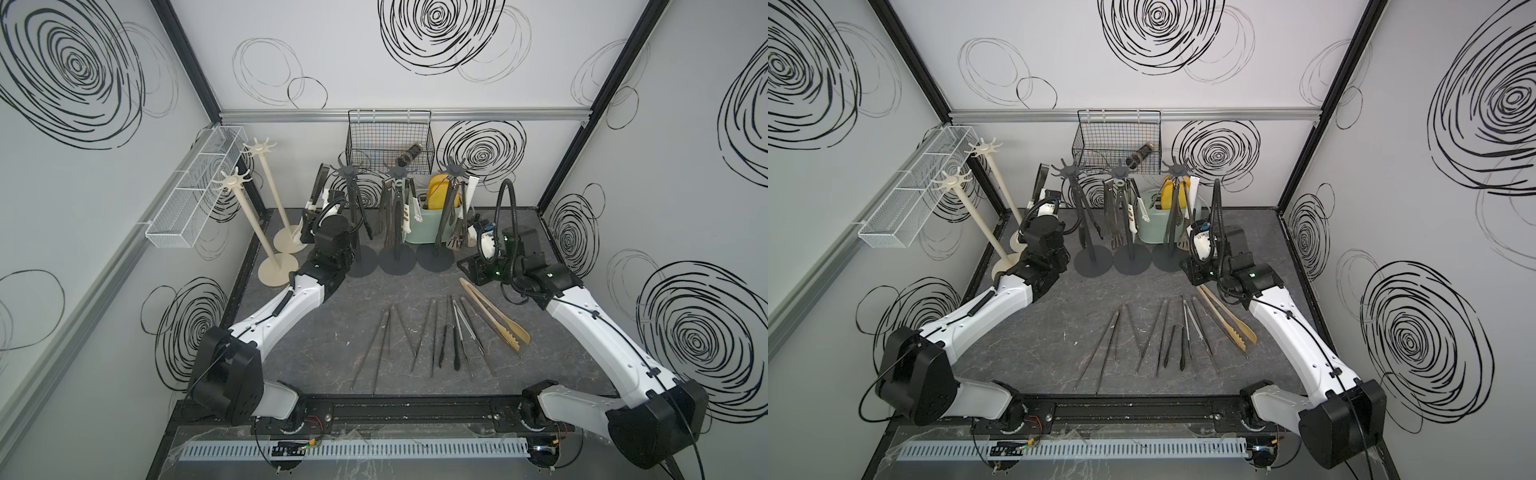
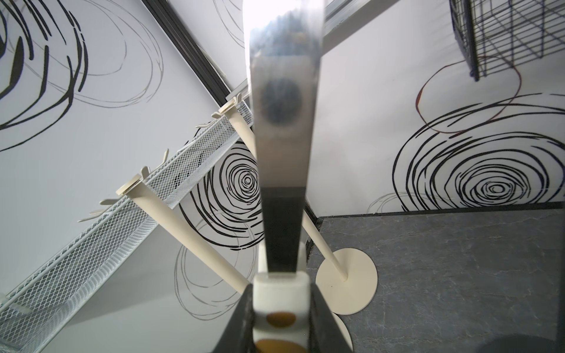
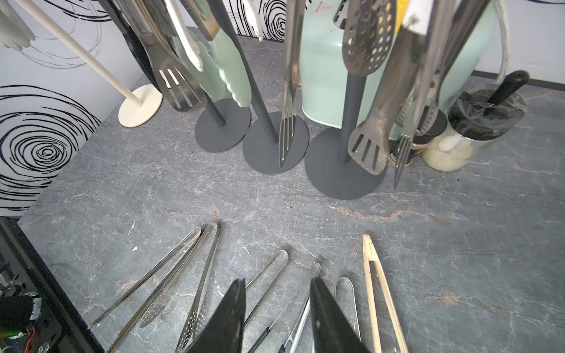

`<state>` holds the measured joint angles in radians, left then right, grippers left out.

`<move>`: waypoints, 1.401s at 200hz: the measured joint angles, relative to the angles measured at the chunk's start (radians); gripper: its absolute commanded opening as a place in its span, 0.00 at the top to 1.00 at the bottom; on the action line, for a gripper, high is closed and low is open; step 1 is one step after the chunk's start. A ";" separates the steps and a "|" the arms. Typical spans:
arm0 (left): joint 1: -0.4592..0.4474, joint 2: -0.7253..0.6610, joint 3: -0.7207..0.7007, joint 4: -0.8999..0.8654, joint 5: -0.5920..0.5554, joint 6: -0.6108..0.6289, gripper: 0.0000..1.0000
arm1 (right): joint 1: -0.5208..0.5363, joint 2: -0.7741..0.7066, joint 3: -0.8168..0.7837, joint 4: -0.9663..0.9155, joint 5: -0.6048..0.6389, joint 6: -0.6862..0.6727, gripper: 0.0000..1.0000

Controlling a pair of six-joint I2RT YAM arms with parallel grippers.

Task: Hang food tongs on kitchen utensil racks
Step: Hang the food tongs on the rack.

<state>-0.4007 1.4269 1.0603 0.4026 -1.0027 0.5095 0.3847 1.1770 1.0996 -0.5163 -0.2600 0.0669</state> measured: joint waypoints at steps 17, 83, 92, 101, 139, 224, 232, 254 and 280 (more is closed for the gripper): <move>0.000 0.000 0.003 0.000 0.007 0.000 1.00 | 0.000 0.000 -0.001 0.000 0.001 -0.001 0.62; 0.002 0.031 0.015 0.000 0.026 -0.001 1.00 | 0.004 -0.001 -0.002 0.000 0.002 -0.002 0.61; 0.003 0.038 0.015 0.000 0.027 -0.001 1.00 | 0.005 -0.001 -0.003 0.000 0.002 -0.003 0.62; 0.003 0.043 0.015 0.000 0.031 -0.001 1.00 | 0.006 -0.001 -0.004 0.000 0.003 -0.004 0.62; 0.003 0.052 0.015 0.000 0.035 -0.001 1.00 | 0.006 -0.001 -0.005 0.000 0.006 -0.005 0.61; 0.003 0.072 0.015 0.001 0.053 -0.003 1.00 | 0.008 -0.002 -0.016 -0.001 0.005 -0.006 0.61; 0.003 0.076 0.014 0.003 0.055 -0.006 1.00 | 0.008 -0.003 -0.016 -0.001 0.005 -0.006 0.61; 0.003 0.079 0.011 0.009 0.059 -0.013 1.00 | 0.009 -0.004 -0.017 -0.001 0.006 -0.008 0.61; 0.002 0.079 0.000 0.021 0.060 -0.020 1.00 | 0.013 -0.006 -0.023 -0.001 0.005 -0.009 0.61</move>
<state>-0.3992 1.5059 1.0603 0.4236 -0.9432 0.4896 0.3973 1.1706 1.0771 -0.5171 -0.2546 0.0582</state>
